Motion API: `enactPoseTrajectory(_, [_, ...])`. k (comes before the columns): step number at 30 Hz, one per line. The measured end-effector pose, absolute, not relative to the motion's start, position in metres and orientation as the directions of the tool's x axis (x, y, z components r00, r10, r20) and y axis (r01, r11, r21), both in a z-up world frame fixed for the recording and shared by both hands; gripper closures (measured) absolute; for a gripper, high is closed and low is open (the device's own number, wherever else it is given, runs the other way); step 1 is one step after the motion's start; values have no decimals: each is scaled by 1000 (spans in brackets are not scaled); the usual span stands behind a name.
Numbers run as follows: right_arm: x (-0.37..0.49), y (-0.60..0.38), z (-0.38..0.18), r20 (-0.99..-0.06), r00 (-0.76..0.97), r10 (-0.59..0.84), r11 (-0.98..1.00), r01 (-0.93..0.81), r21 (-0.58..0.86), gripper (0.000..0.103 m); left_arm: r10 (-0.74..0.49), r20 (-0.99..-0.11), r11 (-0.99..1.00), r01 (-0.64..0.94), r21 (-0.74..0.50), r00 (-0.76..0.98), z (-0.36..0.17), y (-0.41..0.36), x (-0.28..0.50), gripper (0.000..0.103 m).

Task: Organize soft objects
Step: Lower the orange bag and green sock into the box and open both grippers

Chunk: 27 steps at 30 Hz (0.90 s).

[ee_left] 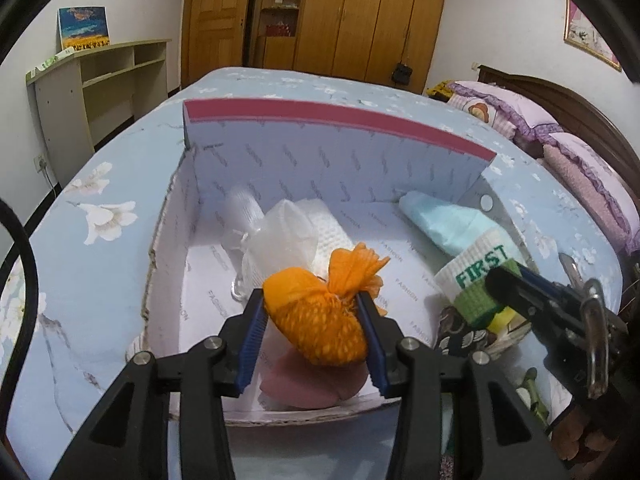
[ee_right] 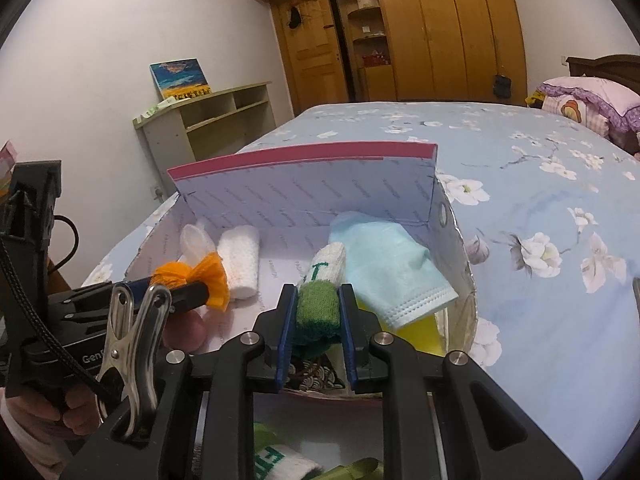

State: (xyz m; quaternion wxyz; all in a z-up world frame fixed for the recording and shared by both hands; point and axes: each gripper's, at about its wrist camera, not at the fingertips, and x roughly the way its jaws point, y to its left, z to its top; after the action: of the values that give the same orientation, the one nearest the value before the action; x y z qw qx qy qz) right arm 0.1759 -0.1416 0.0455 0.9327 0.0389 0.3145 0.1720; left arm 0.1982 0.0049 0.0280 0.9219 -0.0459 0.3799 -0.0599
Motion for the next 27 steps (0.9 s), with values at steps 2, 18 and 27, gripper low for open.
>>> enactPoseTrajectory(2, [176, -143, 45, -572, 742, 349, 937, -295, 188, 81, -144, -700, 989, 75, -128, 700, 27, 4, 198, 54])
enactPoseTrajectory(18, [159, -148, 60, -545, 758, 357, 934, -284, 216, 60, -143, -699, 989, 80, -122, 701, 40, 1, 179, 41])
enactPoseTrajectory(27, [142, -153, 65, -537, 760, 366, 930, -284, 232, 59, -146, -696, 989, 82, -125, 703, 49, 2, 165, 37])
